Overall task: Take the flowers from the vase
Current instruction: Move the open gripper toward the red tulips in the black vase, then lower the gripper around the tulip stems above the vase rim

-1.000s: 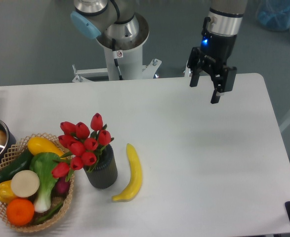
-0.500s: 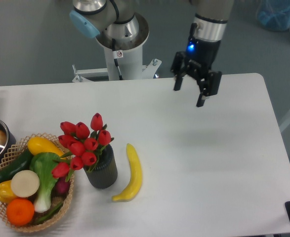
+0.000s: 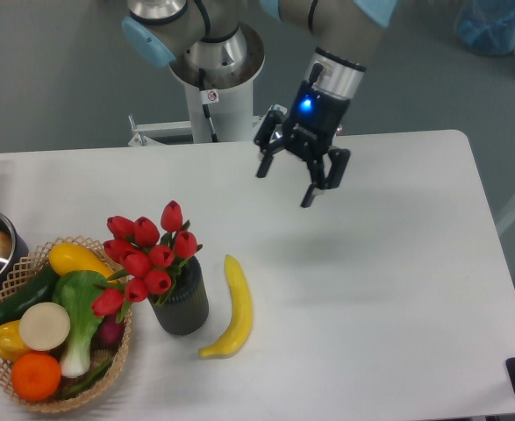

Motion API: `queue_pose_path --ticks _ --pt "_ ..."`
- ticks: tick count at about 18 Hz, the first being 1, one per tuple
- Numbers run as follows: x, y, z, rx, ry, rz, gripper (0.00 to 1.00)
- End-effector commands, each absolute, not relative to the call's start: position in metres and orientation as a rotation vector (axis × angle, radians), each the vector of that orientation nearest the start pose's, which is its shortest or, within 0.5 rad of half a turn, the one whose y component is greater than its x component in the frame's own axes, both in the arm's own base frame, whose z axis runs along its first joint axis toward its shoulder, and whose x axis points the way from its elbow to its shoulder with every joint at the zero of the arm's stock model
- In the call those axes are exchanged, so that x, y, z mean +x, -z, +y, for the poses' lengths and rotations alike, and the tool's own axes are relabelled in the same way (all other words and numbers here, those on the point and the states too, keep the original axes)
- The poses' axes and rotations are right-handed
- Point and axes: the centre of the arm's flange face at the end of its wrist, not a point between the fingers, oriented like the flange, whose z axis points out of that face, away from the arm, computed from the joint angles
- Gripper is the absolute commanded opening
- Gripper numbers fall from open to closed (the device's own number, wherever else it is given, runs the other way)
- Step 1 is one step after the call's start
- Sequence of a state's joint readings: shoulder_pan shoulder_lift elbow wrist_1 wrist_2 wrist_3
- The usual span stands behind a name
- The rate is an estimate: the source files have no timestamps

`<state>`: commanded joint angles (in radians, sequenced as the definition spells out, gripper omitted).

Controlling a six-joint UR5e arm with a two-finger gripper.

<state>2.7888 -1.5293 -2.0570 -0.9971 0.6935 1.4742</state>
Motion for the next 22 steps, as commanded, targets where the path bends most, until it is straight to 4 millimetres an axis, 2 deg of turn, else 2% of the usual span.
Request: queue_pose_path --ticks 2,4,10,13,16,19,22 --pt "-0.338 -0.359 0.352 -2.230 0.130 0.338 1.00" --pt "-0.326 -0.355 0.362 -2.165 0.200 0.311 1.00" --pt "-0.321 -0.337 0.373 -2.076 0.285 0.294 1.00" --pt "-0.318 -0.327 0.395 -2.050 0.302 0.357 1.00" --pt "-0.328 -0.325 0.407 -2.038 0.283 0.386 1.00" --pt "-0.330 -0.322 0.433 -2.020 0.288 0.455 1.00" --pt "-0.332 -0.320 0.440 -2.016 0.296 0.464 1.00"
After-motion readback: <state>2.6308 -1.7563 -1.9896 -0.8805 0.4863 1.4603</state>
